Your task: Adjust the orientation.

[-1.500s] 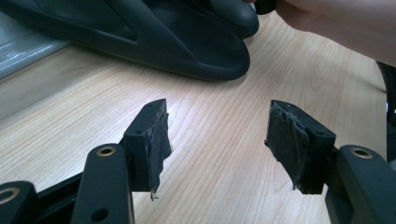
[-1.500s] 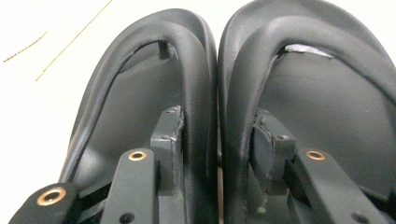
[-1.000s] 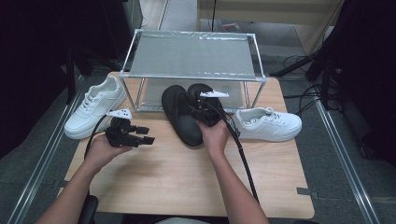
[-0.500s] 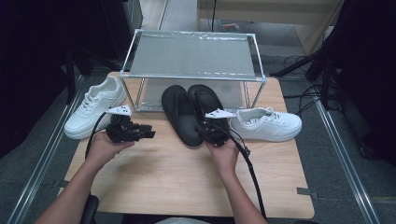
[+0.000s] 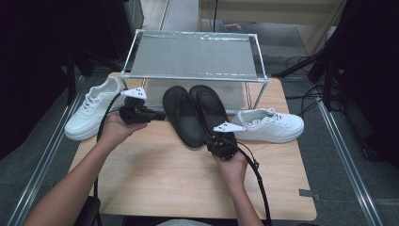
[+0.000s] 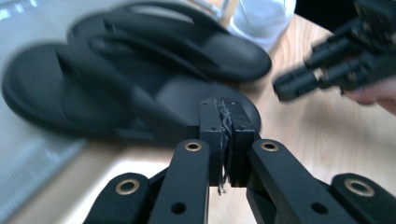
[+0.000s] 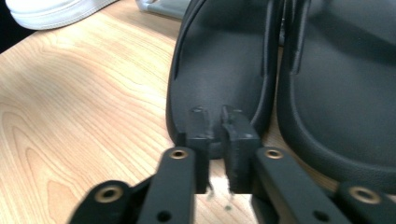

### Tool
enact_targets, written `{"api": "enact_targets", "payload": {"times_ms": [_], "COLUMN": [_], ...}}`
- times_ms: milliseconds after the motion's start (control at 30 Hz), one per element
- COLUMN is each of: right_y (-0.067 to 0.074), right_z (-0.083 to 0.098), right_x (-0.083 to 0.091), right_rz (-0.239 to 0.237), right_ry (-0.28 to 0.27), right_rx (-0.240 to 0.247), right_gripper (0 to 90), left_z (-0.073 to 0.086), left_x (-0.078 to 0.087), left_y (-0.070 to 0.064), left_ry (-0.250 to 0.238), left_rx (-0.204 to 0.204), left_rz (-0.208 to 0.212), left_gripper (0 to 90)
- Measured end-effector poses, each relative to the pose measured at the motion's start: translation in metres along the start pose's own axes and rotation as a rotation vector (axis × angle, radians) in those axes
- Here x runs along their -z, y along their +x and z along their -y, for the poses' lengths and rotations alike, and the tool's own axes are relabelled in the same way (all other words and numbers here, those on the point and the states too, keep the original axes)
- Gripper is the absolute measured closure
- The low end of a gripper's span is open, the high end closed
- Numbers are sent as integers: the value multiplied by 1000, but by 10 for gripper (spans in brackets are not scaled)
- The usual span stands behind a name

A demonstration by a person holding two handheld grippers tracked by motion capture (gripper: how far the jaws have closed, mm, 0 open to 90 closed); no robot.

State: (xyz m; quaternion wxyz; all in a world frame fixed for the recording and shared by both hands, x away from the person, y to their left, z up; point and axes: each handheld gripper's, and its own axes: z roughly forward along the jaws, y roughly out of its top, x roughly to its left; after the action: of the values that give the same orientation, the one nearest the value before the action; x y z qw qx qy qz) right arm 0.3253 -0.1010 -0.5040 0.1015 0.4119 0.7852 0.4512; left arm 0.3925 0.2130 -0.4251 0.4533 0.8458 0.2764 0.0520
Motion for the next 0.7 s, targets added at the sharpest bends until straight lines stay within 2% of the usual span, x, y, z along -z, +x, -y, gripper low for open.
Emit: {"api": "enact_targets", "payload": {"times_ms": [67,133,167,233,333,400,500,567,700], "right_y": [0,0,-1,-1,-2,-4,-5,-6,-9], "right_z": [1,2,3,5,8,10,12,14,17], "right_x": [-1,-3,-5,-7,-10,-12,-16,-17,-17], "right_rz": [-16,-32,-36,-30,-33,-48,-44,-49,-46], "right_ry": [-2,5,8,15,23,26,37,40,49], "right_rx": [-3,-8,-10,-5,-3,-8,-8,-17,-12], "right_gripper": [900,900,900,900,900,900,900,900,900], "left_z": [-13,-26,-32,-43,-58,-68,-83,-94,-113], "left_x": [-2,-4,-3,-2,-1,-1,-2,0,-1], "left_y": [5,12,15,19,22,25,29,31,38], "left_ry": [17,38,32,27,7,3,32,20,17], "left_rx": [-15,-3,-1,-12,-22,-41,-68,-83,-94], "left_rz": [10,10,19,7,10,-2,-35,-53,-53], "left_gripper": [884,900,900,900,900,900,900,900,900]}}
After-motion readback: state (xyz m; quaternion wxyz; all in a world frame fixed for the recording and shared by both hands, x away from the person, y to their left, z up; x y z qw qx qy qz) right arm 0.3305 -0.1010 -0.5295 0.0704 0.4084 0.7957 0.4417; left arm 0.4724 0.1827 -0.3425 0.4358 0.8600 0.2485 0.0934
